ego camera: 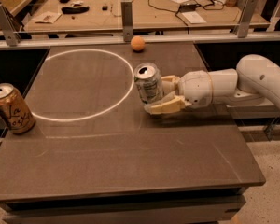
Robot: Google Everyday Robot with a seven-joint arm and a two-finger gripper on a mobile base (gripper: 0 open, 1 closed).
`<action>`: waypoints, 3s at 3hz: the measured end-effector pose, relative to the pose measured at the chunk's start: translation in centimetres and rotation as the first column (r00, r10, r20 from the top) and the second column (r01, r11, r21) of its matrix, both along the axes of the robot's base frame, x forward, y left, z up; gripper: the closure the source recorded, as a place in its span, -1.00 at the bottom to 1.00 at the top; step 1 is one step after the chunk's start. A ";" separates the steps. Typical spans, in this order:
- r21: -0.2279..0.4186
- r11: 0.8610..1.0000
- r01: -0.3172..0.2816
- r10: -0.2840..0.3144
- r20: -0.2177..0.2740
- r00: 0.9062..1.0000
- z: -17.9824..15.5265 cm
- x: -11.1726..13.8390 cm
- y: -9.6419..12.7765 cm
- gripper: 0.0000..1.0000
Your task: Place 7up can upright
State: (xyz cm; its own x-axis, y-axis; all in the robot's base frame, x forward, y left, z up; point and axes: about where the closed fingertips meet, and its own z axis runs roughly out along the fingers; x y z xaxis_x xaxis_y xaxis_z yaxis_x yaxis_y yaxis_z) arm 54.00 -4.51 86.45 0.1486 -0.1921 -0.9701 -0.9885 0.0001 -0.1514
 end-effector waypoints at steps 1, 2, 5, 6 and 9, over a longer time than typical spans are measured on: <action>0.028 1.000 0.011 -0.010 -0.029 1.000 -0.3 0.0 0.1 1.00; 0.067 0.995 0.069 -0.063 -0.096 0.993 -0.9 0.1 -0.4 1.00; 0.095 0.986 0.138 -0.122 -0.157 0.980 -1.7 0.4 -1.3 1.00; 0.083 0.987 0.137 -0.122 -0.169 0.978 -2.0 0.4 -1.4 0.67; 0.019 0.992 0.124 -0.120 -0.162 0.980 -1.9 0.3 -1.8 -0.74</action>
Offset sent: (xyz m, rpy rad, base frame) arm 0.0038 -0.0193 -0.0197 0.1271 0.1882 -0.1624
